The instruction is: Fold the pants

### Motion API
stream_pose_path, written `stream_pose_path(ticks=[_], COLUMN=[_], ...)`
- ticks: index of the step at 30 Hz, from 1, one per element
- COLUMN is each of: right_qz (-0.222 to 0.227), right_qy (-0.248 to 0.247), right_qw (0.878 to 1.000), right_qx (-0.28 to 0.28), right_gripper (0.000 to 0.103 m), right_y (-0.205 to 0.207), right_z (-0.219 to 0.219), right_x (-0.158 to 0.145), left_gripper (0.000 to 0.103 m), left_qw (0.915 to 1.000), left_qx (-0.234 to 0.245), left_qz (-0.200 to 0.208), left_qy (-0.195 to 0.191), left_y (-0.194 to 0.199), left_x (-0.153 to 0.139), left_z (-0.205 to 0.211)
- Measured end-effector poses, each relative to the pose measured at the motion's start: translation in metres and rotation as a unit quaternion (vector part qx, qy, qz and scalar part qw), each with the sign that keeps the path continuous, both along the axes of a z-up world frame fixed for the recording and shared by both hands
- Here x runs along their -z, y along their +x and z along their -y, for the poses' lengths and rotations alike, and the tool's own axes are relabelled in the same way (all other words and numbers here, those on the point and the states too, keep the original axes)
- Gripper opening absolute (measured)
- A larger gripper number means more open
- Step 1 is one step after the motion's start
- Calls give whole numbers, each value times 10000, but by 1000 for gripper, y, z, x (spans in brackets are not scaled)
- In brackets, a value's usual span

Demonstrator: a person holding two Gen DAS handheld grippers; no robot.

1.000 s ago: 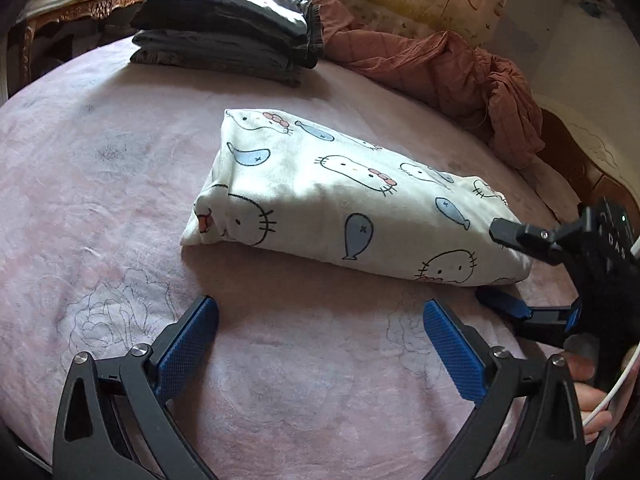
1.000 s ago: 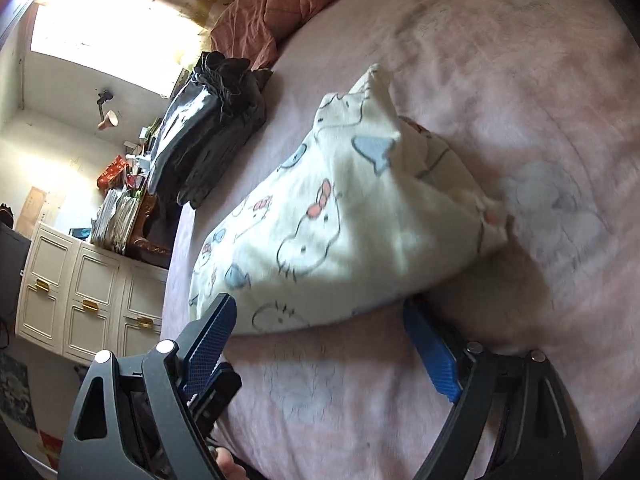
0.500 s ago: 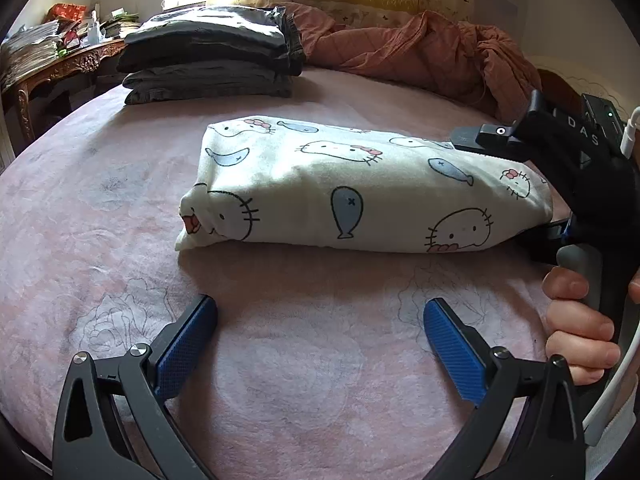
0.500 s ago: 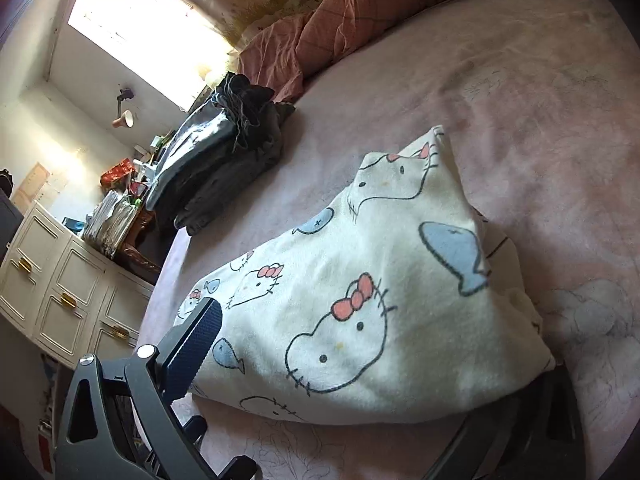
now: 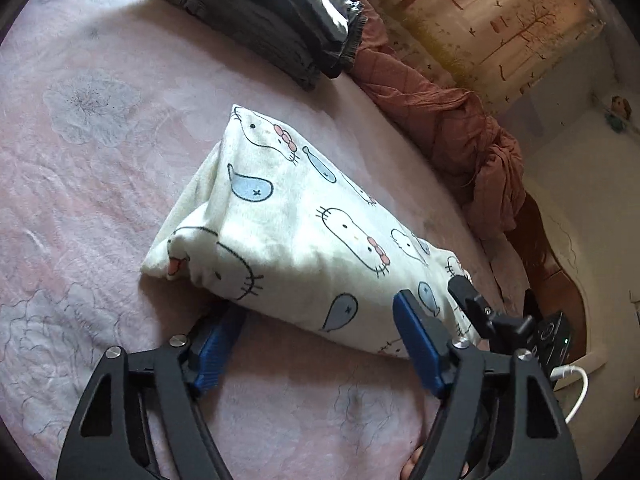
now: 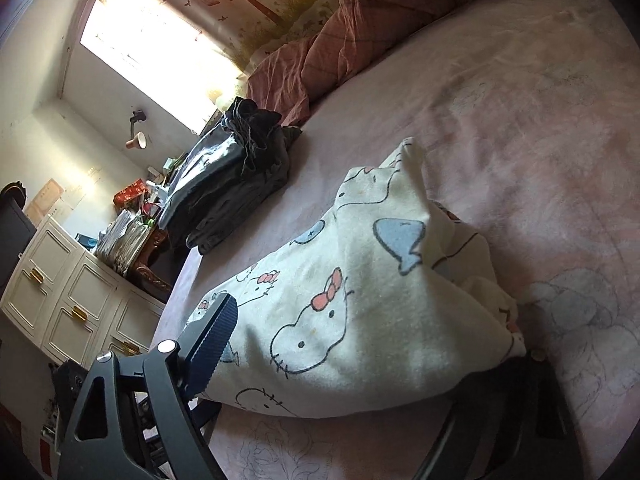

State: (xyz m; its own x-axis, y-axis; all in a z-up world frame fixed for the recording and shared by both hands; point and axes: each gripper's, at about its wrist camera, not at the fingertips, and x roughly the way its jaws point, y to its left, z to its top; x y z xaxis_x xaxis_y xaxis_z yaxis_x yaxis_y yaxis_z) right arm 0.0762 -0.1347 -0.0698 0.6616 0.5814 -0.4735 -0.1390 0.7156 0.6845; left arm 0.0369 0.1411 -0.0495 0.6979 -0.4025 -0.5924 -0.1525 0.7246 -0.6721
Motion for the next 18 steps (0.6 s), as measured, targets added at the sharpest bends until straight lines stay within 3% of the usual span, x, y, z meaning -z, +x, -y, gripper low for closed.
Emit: stream_pose_path(ticks=[5,8,10,13,16,18], right_qz=[44,55,72,99,26,-105], right_qy=[11,19,101,259,228,-133], right_qw=[10000,10000,9999,9995,9992,9990], right_qx=[6,10,26,159,335,416], right_gripper=[86,86,86,84,82,74], right_y=[-2,-2,-2,-1,8,18], right_z=[0,-1,2,8,9,2], right_x=[1,2,2,3,3,1], left_gripper=[70,71,71,73,82,89], left_qw=[9977,9958,9952,9969,9970,9982], left_qx=[-321,-610,-752,-671,-634,-544], left_qz=[35,192,366,400,435,208], left_qy=[-596,-657,-517,93,54,174], left_y=[22,33,37,46,51,62], left_x=[5,9,10,6,6,4], left_z=[-8,-13,-13,0,-3,0])
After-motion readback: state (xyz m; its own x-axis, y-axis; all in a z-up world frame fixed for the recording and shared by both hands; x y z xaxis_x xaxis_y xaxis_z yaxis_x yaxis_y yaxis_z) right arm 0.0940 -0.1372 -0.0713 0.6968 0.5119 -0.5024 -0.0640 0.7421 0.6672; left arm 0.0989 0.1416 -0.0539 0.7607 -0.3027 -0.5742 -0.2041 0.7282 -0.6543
